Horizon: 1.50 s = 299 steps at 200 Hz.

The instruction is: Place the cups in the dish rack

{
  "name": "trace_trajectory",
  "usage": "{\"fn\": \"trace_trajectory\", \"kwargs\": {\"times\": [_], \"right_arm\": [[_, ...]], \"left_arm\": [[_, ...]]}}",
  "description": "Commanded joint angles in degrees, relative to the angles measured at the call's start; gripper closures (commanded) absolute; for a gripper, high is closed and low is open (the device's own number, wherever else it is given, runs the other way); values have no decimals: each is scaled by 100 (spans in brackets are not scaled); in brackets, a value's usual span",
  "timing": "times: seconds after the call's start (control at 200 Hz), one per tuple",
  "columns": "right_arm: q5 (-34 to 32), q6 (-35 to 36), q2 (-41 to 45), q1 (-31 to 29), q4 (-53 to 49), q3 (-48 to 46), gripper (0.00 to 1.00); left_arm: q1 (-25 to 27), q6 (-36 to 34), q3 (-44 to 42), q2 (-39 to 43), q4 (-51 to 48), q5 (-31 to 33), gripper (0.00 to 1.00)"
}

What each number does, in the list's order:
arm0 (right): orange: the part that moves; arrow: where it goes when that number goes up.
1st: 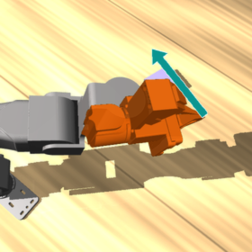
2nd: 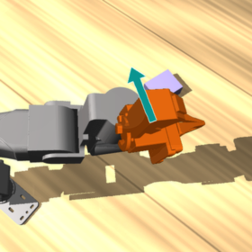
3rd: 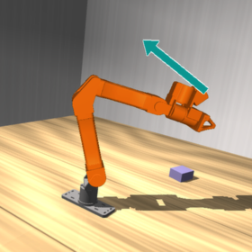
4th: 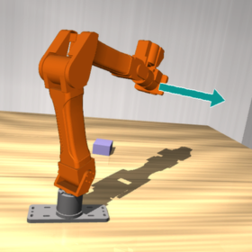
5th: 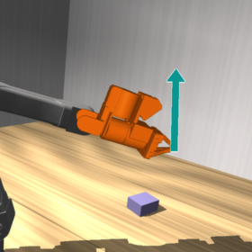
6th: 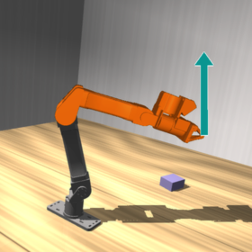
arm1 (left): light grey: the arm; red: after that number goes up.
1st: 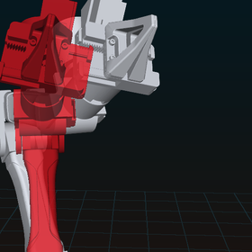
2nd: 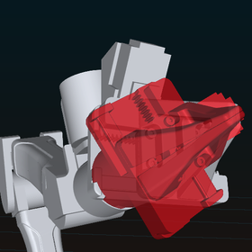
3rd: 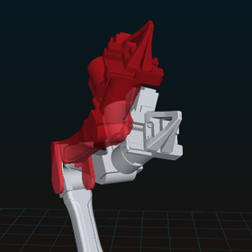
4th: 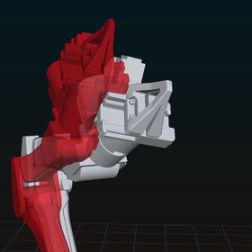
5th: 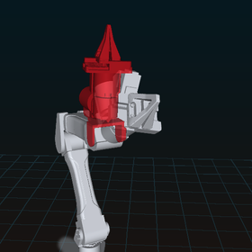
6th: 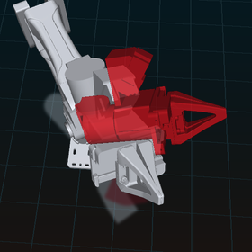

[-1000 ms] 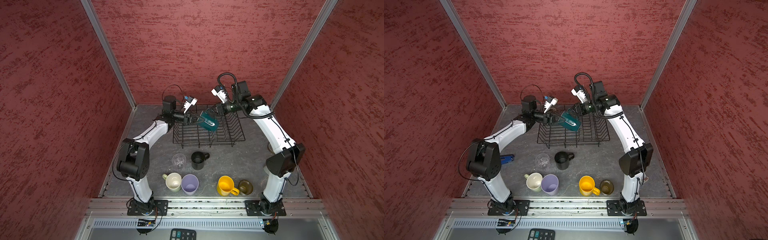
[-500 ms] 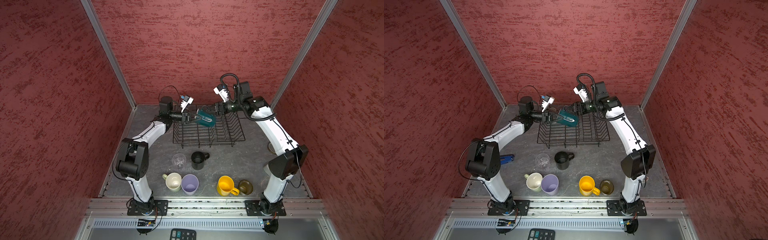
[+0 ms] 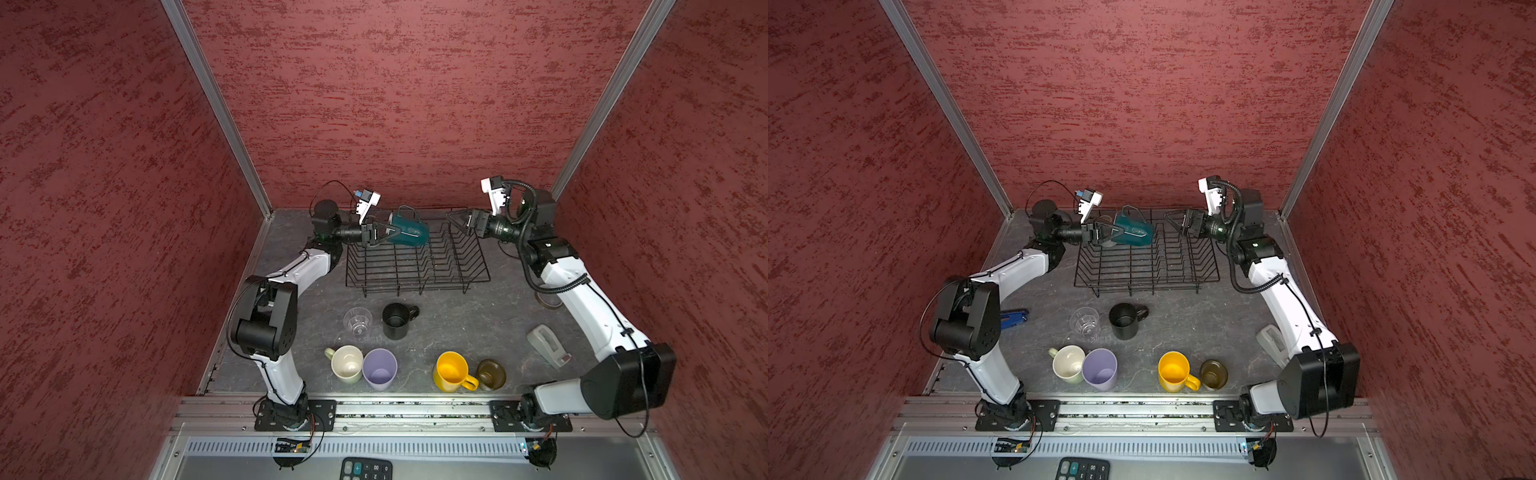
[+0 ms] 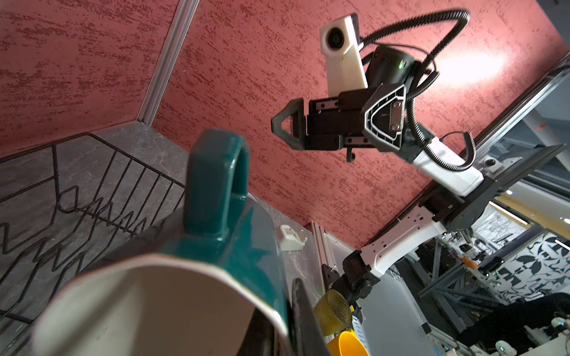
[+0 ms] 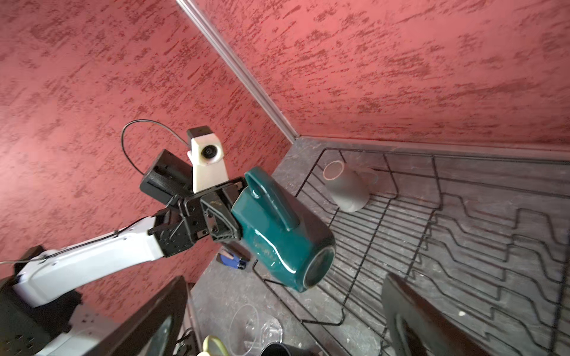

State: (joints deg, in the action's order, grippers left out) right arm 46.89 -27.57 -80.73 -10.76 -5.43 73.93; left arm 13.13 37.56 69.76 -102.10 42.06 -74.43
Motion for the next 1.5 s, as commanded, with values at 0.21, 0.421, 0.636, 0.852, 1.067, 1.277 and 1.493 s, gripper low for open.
{"fn": "trace_trajectory", "kwargs": {"times": [0.21,0.421,0.636,0.852,1.067,1.277,1.493], "right_arm": [[857,-1370,57,-7,2833,-962,1],[839,-1554,19,-78,3373,-1217,1],[714,-1493,-149,-145,3317,-1250,1],[673,-1412,-224,-341,3219,-1191,2],[552,-1403,-492,-564,3224,-1206,3],[547,-1591,-685,-698,3486,-1120,8],[658,-1933,-884,-815,4003,-1082,14]], "left_arm": [[79,2091,-152,168,3421,534,100],[312,1619,-213,349,2919,545,100],[460,1728,-204,375,3068,570,100],[558,1732,-206,419,3132,596,100],[608,1744,-188,446,3162,606,100],[671,1741,-200,435,3163,596,100],[724,1753,-191,428,3189,605,100]]}}
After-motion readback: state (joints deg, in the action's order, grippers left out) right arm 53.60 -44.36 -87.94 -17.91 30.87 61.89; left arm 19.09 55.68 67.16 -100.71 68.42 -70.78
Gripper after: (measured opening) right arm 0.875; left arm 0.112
